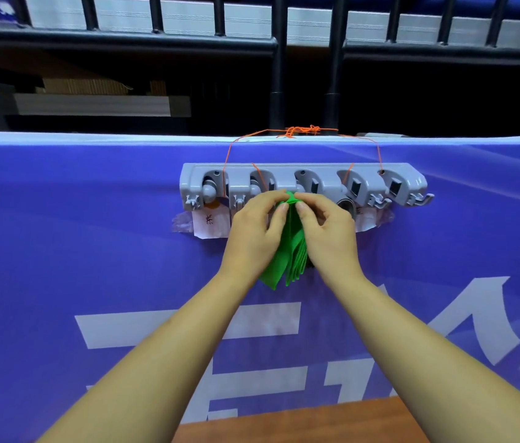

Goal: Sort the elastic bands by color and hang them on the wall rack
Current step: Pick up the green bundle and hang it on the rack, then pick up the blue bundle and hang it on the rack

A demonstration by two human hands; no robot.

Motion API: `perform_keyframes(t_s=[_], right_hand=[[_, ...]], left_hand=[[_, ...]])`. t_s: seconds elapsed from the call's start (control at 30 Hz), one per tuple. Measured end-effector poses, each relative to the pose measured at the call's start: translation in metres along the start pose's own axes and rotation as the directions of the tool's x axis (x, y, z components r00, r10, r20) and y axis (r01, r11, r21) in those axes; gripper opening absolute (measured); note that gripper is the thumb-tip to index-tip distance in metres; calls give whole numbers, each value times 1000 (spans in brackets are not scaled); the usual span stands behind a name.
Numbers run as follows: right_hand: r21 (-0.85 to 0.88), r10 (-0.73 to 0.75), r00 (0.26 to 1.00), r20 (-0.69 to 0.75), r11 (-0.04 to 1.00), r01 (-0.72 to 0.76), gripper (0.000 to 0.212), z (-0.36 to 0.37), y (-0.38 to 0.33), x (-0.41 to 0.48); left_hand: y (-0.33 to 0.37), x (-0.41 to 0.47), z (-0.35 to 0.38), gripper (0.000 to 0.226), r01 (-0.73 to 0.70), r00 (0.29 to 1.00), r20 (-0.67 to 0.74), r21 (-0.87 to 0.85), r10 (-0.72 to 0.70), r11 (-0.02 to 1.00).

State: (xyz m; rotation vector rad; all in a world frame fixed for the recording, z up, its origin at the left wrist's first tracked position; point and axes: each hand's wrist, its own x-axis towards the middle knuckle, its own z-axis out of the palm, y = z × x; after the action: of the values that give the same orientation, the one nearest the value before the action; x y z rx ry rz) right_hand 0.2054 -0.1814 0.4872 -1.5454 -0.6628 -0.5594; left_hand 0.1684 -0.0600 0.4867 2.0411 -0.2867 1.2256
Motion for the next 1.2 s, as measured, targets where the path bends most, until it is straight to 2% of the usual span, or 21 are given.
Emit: perform_keyframes(t_s=[0.07,0.17,0.23,0.33,0.53,0.67,0.73,0.87,1.07,1.2], right_hand=[[39,38,999,-1,998,-38,23,-1,2,-4],[157,82,997,16,984,-83,30,-1,-2,-5],[189,130,991,24,973,-132,32,-1,-4,-3],[86,142,990,14,986,-143,32,0,-3,1],[-81,111,981,159,992,-99,28,-11,-2,-17],[-225,95,979,178,973,-54,17,-33,5,-51],[-320,130,971,198,945,-61,21,-41,20,-73],[-524,333,891,309,841,-132,39,-51,70,-128],[-676,571,700,429,717,-171,46,-55,130,-232],[-709,645,607,465,682,-181,44,-58,155,-300]], left_hand=[[-3,-3,0,22,-28,999,22,2,28,1000],[-3,-6,0,30,4,999,51,-78,0,997],[-4,-6,0,32,4,999,54,-71,0,997],[-4,-6,3,33,6,998,61,-32,-4,999],[-1,-15,0,38,80,988,136,-70,-70,994],[-9,-47,-11,28,227,966,139,-37,-220,973],[-20,-71,-17,22,280,945,163,41,-283,959],[-45,-136,-28,13,389,870,239,208,-432,898],[-72,-252,-38,10,529,645,375,410,-666,743],[-74,-331,-35,4,575,513,424,475,-746,666]])
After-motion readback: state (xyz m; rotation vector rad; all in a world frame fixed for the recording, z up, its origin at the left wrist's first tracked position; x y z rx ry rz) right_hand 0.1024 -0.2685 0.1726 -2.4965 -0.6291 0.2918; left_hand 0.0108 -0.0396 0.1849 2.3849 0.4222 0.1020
